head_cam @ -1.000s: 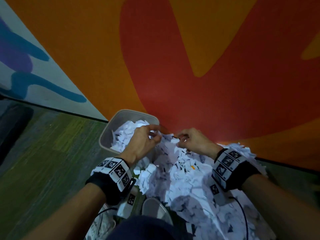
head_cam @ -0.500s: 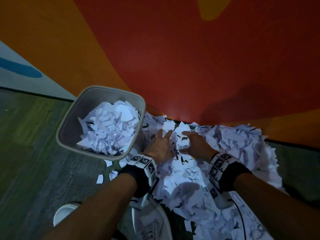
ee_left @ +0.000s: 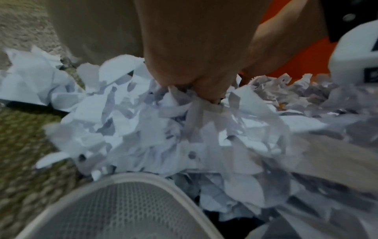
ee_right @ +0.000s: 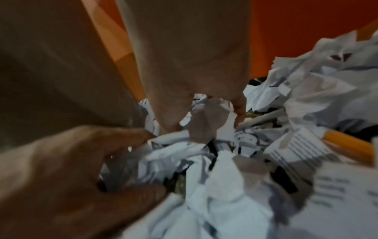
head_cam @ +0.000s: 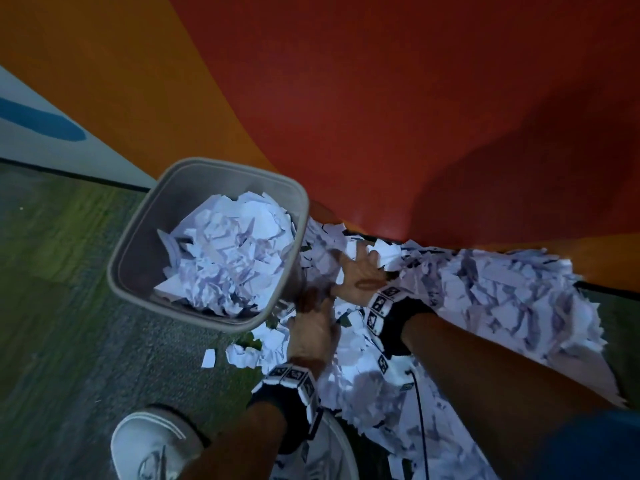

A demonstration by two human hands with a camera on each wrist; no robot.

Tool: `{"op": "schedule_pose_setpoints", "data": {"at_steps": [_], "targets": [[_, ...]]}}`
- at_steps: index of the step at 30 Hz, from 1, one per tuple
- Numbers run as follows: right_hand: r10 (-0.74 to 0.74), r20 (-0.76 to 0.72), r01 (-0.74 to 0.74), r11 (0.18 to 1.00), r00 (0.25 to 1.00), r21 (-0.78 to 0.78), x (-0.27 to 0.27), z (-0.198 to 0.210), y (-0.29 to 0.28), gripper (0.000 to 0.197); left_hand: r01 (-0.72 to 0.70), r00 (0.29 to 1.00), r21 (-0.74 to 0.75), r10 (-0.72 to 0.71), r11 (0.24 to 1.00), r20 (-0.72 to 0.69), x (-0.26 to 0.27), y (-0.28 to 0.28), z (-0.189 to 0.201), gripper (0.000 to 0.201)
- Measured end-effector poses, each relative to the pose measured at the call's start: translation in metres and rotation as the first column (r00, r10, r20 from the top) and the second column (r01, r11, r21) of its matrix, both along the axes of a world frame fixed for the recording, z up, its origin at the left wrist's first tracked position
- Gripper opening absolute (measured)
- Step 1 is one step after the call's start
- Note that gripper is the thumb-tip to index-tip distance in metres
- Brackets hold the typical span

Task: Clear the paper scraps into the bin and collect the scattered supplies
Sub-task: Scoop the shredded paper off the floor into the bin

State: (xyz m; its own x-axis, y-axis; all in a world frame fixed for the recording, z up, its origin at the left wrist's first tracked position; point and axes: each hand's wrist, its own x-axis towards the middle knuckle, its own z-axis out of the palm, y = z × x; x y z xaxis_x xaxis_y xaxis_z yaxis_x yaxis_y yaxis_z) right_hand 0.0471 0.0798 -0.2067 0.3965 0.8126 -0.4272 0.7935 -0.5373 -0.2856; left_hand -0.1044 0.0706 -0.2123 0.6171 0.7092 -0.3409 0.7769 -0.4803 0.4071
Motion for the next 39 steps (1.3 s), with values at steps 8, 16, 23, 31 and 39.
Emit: {"op": "schedule_pose_setpoints", "data": {"at_steps": [8,16,23,31,39], "targets": [[-0.193,-0.334,0.236,0.967,0.923,0.094,0.02,0.017,-0.01,0.029,-0.14,0.933,-0.207,0.199,0.968,0.3,-0.01,0.004,0.031,0.034],[-0.297,-0.559,0.515,0.808,0.774,0.285,0.058,0.11,-0.053,0.018,-0.05,0.853,-0.138,0.115,0.989,0.509,-0.001,0.01,0.116,0.032],[-0.232,-0.589,0.521,0.762,0.774,0.385,0.062,0.209,-0.09,0.013,-0.034,0.79,-0.066,0.067,0.997,0.61,0.007,0.0,0.199,0.034],[-0.184,-0.634,0.515,0.764,0.751,0.389,0.022,0.284,-0.073,0.021,-0.165,0.7,-0.036,0.142,0.986,0.7,-0.019,0.022,0.29,0.032],[-0.08,-0.646,0.41,0.83,0.759,0.378,-0.065,0.29,0.005,0.024,-0.372,0.785,-0.055,0.345,0.927,0.514,-0.084,0.094,0.292,0.061]]}}
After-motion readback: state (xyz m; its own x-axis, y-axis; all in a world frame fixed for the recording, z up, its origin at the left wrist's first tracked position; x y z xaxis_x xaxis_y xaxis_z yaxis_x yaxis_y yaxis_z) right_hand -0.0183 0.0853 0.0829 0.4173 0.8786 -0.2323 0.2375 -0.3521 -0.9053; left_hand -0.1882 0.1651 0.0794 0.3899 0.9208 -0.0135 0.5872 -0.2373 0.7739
